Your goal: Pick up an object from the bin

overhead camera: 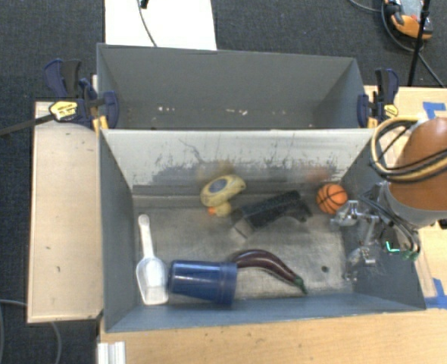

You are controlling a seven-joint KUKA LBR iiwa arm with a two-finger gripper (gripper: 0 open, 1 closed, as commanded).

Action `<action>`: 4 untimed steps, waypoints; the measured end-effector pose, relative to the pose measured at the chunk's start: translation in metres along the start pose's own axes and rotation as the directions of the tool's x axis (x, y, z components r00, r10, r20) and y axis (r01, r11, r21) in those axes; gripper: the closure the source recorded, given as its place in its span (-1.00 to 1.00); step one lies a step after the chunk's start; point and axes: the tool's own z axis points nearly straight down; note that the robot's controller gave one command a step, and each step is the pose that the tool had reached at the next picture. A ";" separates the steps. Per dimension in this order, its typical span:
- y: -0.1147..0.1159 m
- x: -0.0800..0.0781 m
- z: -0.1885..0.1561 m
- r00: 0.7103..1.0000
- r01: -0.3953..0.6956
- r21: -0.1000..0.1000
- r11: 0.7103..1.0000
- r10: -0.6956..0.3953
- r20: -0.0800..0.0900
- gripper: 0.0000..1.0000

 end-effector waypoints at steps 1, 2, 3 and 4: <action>0.000 -0.002 -0.004 1.000 0.005 0.002 1.000 -0.005 0.007 -1.00; 0.067 -0.004 0.056 1.000 0.023 0.002 1.000 -0.023 0.011 -1.00; 0.095 0.009 0.053 1.000 -0.002 0.001 1.000 0.002 0.008 -1.00; 0.137 0.008 0.037 0.998 0.054 0.001 0.999 -0.054 0.009 -1.00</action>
Offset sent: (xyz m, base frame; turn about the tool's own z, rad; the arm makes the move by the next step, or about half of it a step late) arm 0.0024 0.0782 -0.0666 -0.0309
